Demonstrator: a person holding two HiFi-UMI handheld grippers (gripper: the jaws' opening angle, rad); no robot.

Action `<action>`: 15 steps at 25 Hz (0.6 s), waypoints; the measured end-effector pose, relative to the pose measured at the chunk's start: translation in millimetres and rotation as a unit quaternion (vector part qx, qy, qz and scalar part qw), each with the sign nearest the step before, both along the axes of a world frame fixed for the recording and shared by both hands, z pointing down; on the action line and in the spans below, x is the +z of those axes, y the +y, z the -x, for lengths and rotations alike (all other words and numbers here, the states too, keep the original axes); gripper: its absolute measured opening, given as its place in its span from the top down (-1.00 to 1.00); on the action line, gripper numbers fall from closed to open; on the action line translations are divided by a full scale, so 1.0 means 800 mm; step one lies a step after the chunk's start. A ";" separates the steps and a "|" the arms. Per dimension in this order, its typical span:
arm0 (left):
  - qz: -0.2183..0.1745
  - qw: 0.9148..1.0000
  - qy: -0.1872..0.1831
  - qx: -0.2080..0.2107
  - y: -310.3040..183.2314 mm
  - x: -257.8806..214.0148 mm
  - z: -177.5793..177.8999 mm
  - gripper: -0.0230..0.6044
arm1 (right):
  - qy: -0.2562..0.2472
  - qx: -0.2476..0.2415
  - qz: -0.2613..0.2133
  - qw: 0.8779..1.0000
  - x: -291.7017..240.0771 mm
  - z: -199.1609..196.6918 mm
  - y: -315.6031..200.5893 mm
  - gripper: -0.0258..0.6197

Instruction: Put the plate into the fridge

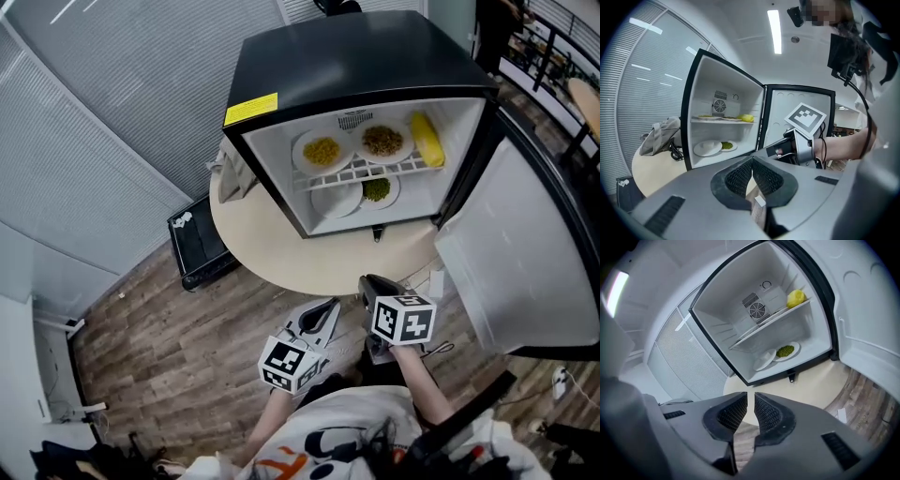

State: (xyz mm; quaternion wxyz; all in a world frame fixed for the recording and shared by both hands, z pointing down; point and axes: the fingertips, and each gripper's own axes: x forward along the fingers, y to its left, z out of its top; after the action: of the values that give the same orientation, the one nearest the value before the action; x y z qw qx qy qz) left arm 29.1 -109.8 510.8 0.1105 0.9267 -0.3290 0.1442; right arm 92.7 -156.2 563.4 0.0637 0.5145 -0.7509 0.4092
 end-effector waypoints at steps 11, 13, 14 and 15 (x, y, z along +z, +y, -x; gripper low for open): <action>-0.010 0.999 0.007 0.030 0.080 -0.005 0.069 0.89 | 0.004 0.028 -0.003 1.000 -0.004 0.062 0.093 0.76; -0.012 0.999 0.008 0.032 0.095 -0.006 0.080 0.89 | 0.005 0.030 -0.005 1.000 -0.005 0.073 0.108 0.76; -0.014 0.999 0.009 0.033 0.101 -0.007 0.086 0.89 | 0.005 0.031 -0.006 0.999 -0.007 0.078 0.115 0.77; -0.015 0.999 0.010 0.033 0.107 -0.008 0.091 0.89 | 0.006 0.031 -0.008 0.999 -0.008 0.083 0.121 0.77</action>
State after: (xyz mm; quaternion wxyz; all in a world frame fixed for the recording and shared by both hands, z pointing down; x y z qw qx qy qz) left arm -44.1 -24.1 504.3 0.0948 0.9400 -0.2994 0.1335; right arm 26.5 -59.1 557.3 0.0517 0.5408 -0.7371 0.4020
